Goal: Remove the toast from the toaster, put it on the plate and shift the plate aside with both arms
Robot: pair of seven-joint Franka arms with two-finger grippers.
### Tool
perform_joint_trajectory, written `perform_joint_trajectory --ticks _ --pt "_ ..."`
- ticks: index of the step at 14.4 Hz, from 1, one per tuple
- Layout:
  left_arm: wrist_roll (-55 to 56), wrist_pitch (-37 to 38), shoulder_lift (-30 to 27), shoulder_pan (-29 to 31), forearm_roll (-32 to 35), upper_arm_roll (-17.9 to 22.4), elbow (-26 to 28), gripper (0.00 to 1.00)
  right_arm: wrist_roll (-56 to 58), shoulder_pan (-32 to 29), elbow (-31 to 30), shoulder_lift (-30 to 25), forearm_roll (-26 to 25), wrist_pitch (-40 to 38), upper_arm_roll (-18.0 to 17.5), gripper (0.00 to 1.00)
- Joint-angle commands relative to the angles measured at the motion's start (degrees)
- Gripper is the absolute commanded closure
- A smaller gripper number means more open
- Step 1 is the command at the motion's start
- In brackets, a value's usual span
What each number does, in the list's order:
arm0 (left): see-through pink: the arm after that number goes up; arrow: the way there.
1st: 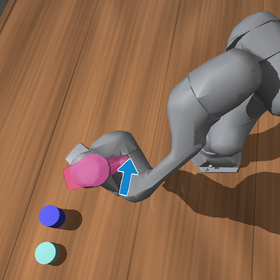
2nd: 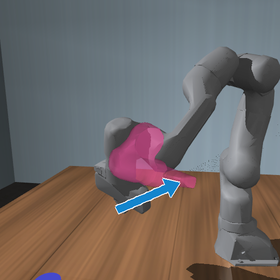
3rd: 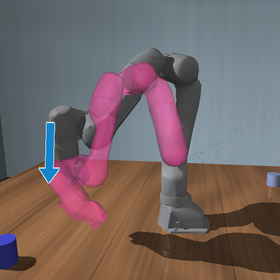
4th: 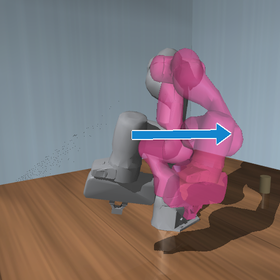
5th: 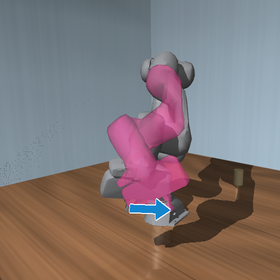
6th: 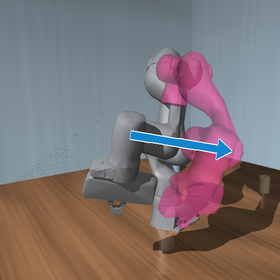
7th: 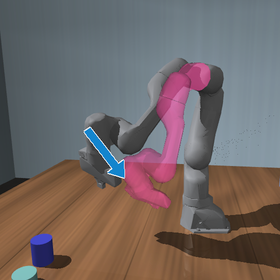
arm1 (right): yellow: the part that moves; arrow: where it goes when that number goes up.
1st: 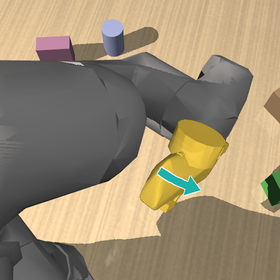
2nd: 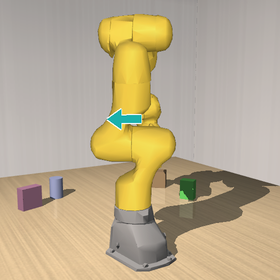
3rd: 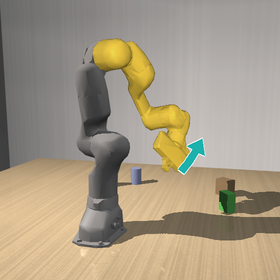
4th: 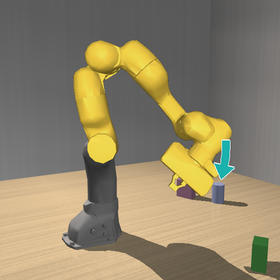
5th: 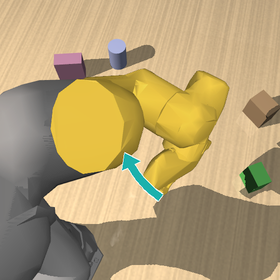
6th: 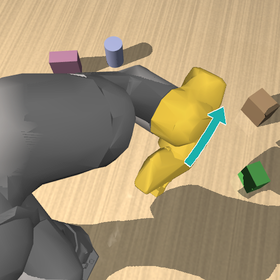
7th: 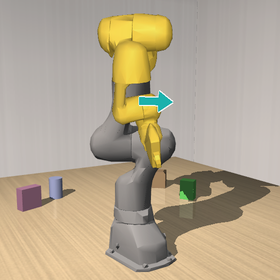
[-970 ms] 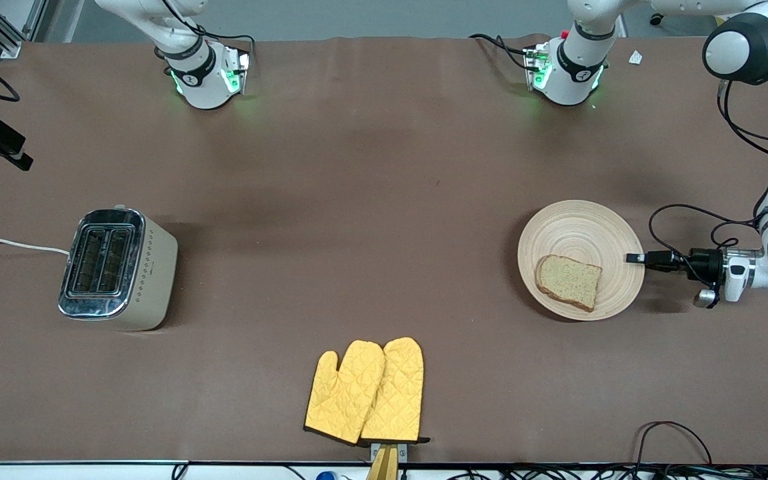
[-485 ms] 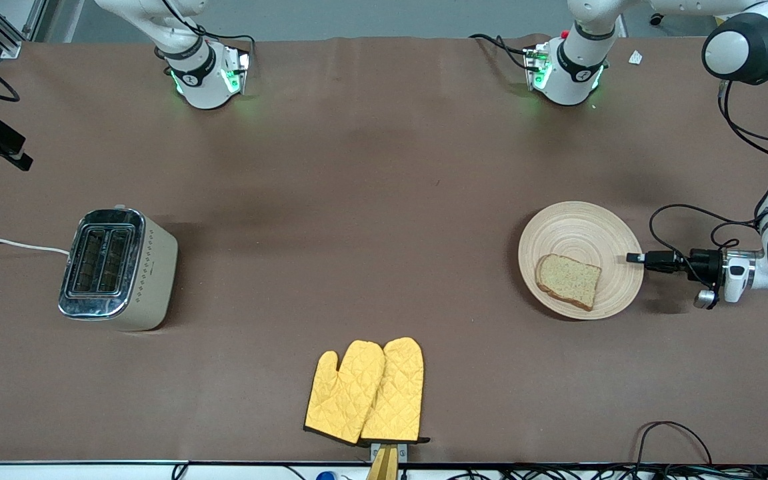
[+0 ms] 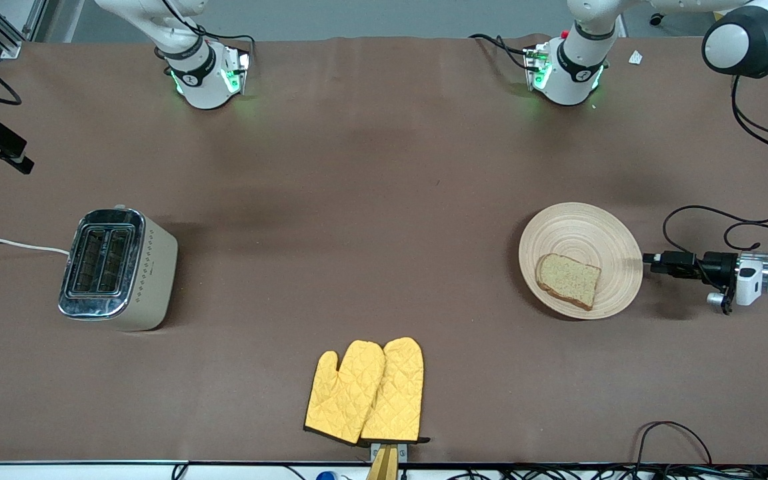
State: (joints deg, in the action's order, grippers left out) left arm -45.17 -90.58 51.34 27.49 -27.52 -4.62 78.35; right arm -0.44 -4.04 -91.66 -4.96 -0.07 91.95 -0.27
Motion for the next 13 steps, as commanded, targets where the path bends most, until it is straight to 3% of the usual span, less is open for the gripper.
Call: perform_joint_trajectory --ticks 1,4,7,10,13 --pt "1.13 -3.10 -2.64 -1.64 3.77 -0.13 0.66 0.00 0.36 -0.26 -0.71 -0.14 -0.54 0.87 -0.17 0.00" --pt "1.13 -11.18 -5.80 -3.14 11.06 -1.09 1.10 0.00 0.36 -0.35 -0.71 -0.14 -0.46 0.87 -0.17 0.00" --pt "7.52 -11.46 -13.09 -6.82 17.56 -2.15 1.02 0.00 0.62 -0.53 -0.80 -0.23 -0.19 -1.58 0.01 0.00" --pt "13.31 -11.03 -20.12 -7.97 18.82 -4.16 0.93 0.00 0.71 -0.35 -0.80 -0.49 -0.19 -2.74 -0.08 0.00" --pt "25.44 -2.96 -27.50 -9.64 19.17 -7.76 0.84 0.00 0.71 -0.18 -2.11 -1.63 -0.11 -3.44 -0.16 0.00"
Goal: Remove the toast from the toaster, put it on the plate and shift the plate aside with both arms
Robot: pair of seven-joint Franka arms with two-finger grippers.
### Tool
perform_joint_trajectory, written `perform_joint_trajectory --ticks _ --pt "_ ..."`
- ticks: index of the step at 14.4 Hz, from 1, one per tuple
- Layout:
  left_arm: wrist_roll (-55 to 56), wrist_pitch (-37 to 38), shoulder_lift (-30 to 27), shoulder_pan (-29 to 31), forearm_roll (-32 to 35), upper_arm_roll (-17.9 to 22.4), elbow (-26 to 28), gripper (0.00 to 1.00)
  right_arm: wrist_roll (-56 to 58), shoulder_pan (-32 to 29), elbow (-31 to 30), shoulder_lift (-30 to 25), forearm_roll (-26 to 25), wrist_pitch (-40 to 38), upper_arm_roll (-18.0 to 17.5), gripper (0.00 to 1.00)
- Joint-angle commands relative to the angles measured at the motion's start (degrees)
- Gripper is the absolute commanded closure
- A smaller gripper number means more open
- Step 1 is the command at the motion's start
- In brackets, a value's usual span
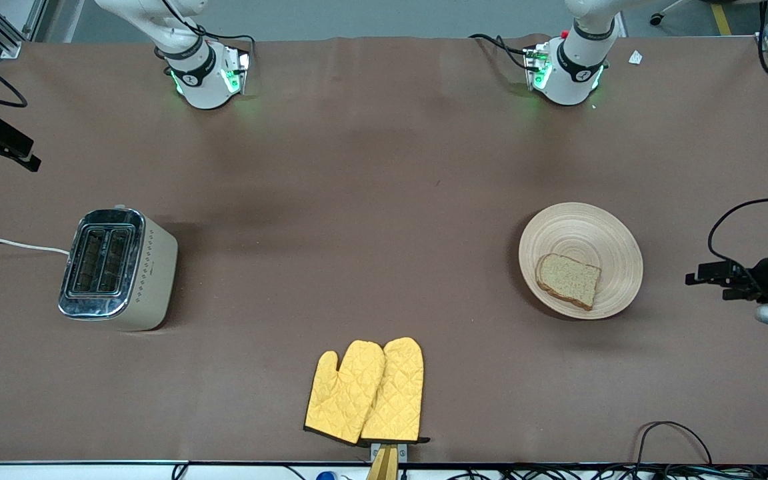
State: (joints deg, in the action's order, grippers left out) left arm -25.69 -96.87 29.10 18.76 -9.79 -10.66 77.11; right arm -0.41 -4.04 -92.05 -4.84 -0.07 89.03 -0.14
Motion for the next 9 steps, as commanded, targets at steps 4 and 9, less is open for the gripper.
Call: perform_joint_trajectory --ticks 4,9 --pt "19.68 8.17 -13.09 -4.96 4.25 -5.59 2.17 0.00 0.68 -0.09 -3.05 -2.90 0.16 -0.34 -0.30 0.00" --pt "27.79 15.63 -18.89 -4.34 5.31 -10.69 2.61 0.00 0.68 -0.09 -2.96 -2.90 0.24 -0.43 -0.39 0.00"
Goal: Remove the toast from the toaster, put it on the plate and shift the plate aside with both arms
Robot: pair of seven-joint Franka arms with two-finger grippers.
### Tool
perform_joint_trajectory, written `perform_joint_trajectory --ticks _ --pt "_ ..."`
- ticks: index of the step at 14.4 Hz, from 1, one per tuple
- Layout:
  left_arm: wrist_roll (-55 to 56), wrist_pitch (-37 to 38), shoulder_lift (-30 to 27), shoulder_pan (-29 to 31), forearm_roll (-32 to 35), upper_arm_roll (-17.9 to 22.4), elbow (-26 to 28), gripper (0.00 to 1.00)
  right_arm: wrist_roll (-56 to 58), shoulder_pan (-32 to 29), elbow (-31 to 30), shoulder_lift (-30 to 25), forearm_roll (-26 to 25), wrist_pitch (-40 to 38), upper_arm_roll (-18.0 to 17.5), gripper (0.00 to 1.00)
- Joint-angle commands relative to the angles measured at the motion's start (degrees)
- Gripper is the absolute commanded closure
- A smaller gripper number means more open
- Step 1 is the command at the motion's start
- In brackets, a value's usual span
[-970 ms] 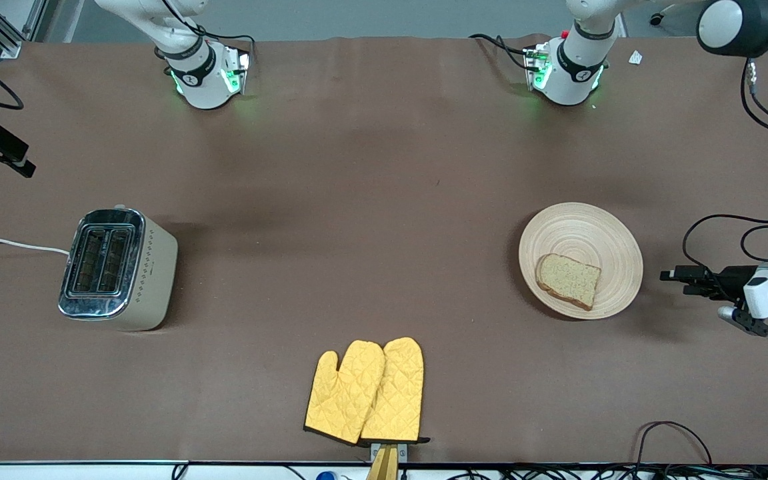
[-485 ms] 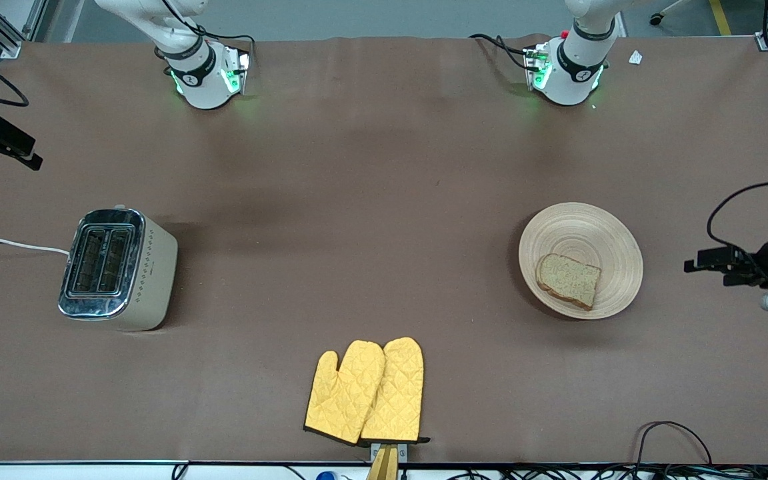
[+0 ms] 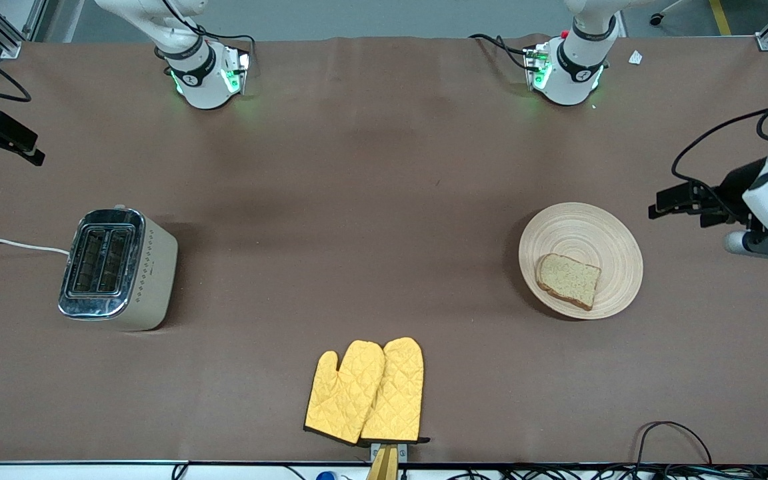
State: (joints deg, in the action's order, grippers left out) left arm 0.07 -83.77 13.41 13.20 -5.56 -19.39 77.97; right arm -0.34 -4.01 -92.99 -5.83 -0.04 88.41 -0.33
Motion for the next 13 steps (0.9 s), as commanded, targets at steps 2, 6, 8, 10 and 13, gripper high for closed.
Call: perform_joint_trajectory --ticks 2,6,8,10,13 --pt "3.88 5.18 -5.05 0.69 1.08 -2.41 1.66 0.00 0.60 -0.03 -2.02 -1.99 0.30 0.01 -0.29 0.00" --pt "4.23 6.34 -6.64 -4.12 1.34 0.65 1.75 0.00 0.60 -0.03 -2.11 -2.08 0.30 -0.08 -0.29 0.00" --pt "5.89 6.42 -8.04 -15.25 2.57 10.80 1.84 0.00 0.60 -0.03 -2.11 -2.08 0.30 0.00 -0.29 0.00" --pt "7.14 6.42 -8.14 -20.92 2.48 16.56 1.67 0.00 0.60 -0.03 -2.02 -2.08 0.30 0.00 -0.29 0.00" --pt "7.57 5.99 -7.52 -21.20 2.83 16.58 1.31 0.00 0.60 -0.03 -2.02 -1.99 0.30 0.00 -0.29 0.00"
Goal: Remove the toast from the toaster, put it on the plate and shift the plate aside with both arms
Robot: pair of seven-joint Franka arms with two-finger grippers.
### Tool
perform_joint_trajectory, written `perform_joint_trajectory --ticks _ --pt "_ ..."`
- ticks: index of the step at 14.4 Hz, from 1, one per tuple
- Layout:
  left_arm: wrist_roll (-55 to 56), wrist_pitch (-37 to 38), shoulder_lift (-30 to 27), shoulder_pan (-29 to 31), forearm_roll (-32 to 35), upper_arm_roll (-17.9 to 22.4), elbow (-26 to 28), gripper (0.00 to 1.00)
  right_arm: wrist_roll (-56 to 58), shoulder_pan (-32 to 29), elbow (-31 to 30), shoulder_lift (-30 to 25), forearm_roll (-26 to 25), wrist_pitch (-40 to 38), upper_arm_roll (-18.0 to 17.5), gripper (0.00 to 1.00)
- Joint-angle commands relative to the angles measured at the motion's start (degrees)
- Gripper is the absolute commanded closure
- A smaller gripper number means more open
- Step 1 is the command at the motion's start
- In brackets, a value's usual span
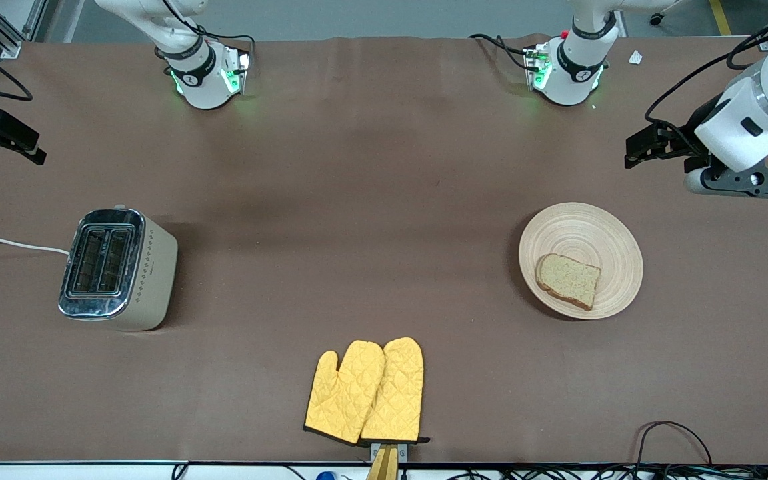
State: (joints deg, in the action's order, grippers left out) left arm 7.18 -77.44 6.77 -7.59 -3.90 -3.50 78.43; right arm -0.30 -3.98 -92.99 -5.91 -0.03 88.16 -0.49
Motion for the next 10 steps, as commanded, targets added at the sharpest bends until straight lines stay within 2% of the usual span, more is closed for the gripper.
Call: perform_joint_trajectory --ticks 1,6,10 --pt "1.08 -0.43 -0.79 -0.58 1.96 0.51 0.85 0.00 0.56 -0.06 -2.02 -1.91 0.29 0.34 -0.13 0.00" --pt "11.08 -0.08 -0.88 -0.24 6.00 -2.82 0.94 0.00 0.56 0.11 -2.02 -1.91 0.29 0.34 -0.13 0.00" --pt "11.89 0.01 -1.23 0.90 6.45 -2.48 0.94 0.00 0.56 0.11 -2.02 -1.91 0.29 0.43 -0.13 0.00"
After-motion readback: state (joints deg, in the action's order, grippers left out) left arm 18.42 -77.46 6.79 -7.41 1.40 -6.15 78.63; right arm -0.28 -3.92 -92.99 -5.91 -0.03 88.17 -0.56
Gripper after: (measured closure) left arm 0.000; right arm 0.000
